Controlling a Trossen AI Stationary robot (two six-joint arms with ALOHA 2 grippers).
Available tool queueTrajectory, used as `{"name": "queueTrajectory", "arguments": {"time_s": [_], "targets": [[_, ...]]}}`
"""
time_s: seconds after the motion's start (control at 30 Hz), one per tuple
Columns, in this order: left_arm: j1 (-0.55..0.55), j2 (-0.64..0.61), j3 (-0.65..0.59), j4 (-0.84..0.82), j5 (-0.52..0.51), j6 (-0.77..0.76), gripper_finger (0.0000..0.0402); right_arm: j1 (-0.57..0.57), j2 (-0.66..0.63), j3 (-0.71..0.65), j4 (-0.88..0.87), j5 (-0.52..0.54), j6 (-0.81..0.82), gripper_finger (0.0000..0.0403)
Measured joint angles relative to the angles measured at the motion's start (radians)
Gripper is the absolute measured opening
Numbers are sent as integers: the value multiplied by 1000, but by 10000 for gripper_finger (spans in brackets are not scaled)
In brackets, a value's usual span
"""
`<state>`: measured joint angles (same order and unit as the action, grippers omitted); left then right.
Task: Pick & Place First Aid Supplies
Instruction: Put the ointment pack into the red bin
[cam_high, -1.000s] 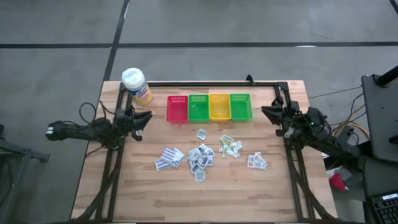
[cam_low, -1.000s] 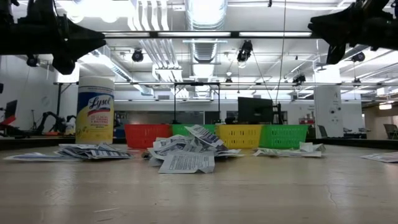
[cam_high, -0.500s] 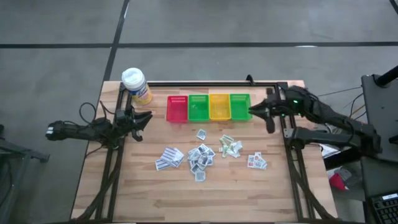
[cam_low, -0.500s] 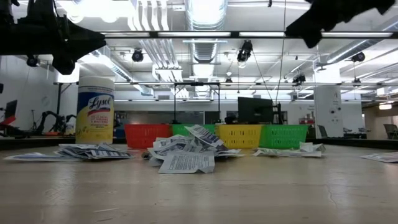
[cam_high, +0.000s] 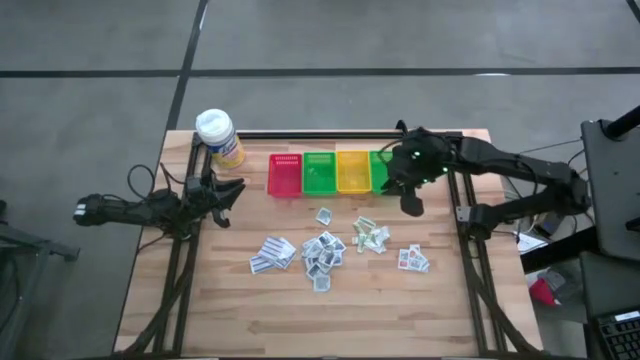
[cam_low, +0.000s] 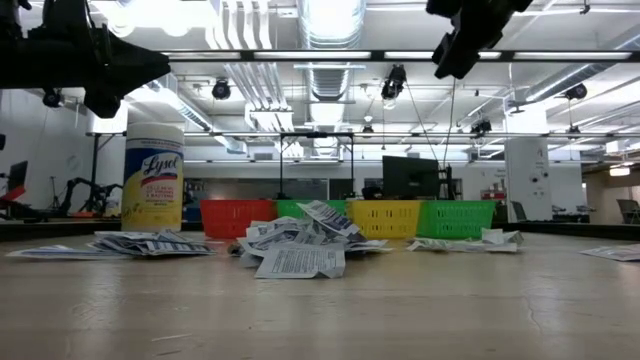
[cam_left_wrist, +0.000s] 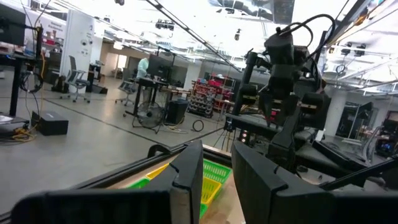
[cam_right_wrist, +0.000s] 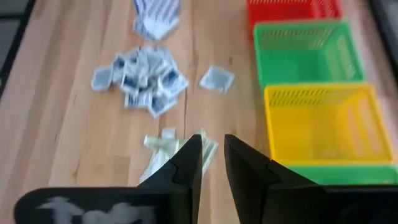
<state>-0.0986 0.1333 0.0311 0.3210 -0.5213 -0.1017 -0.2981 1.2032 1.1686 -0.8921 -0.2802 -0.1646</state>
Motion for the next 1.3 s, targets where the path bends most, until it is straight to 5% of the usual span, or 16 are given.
{"name": "queueTrajectory", "arguments": {"time_s": [0.57,1.3], "targets": [[0,0,0,0,0,2,83,14,154,88,-106,3,-11,175],[0,0,0,0,0,-1,83,89,153,71,-184,-7,52,177]]}}
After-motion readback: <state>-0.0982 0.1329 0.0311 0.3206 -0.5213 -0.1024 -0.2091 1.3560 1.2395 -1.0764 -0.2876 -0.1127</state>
